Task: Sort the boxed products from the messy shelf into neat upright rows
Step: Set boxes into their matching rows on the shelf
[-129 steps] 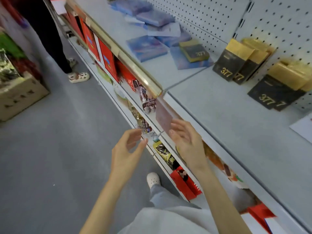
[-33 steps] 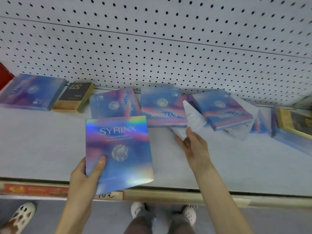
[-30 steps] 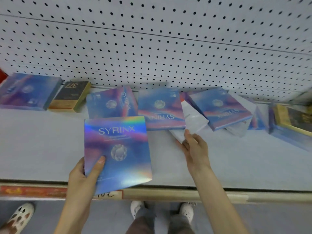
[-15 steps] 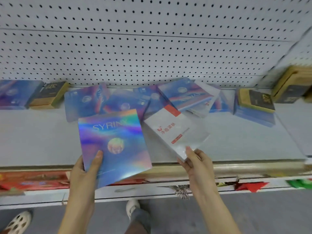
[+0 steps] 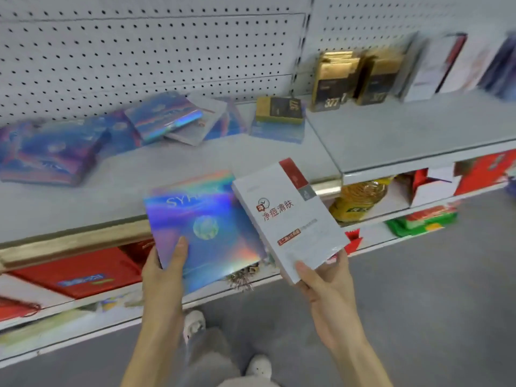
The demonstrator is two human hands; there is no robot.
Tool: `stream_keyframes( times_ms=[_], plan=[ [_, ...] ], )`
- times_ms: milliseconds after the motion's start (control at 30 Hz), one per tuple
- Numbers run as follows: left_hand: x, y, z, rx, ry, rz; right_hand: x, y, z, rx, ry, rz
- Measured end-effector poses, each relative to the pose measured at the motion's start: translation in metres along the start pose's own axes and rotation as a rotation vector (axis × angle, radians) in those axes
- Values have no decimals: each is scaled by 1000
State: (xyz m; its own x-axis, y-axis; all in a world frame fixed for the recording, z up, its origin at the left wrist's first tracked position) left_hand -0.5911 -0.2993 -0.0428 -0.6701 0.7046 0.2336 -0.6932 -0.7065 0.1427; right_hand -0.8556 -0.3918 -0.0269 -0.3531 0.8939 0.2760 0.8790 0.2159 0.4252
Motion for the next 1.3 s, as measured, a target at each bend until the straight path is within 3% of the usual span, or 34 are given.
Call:
stream_keyframes(
  times_ms=[300, 500, 767, 1000, 1167, 1300],
  plan=[
    [10, 157, -6, -2, -11, -187, -9, -116, -57, 91, -12, 245],
    [-21, 270, -21, 38, -18, -208, -64, -211, -107, -45, -38, 402],
    [-62, 441, -21, 19, -35, -253, -156, -301, -227, 394, 62, 85],
    [-80, 536, 1, -96, 97, -266, -237, -368, -278, 357, 74, 115],
    [-85, 581, 3, -107, 200, -111, -295, -394, -312, 385, 50, -174],
    [-69, 604, -9, -73, 228, 100, -353, -436, -337, 254, 43, -201]
  ],
)
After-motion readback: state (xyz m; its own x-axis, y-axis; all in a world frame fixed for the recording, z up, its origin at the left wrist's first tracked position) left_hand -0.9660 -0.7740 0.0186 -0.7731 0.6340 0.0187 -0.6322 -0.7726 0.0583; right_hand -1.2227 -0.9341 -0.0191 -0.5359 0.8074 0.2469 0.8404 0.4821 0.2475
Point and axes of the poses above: each hand's wrist, its own x-axis away from the middle knuckle, its own y-axis out of the palm, z = x × y, the point moved 9 cm from there along -x, towards the middle knuckle, and after that the axes turned 10 degrees about -z, right-handed, at the moved point
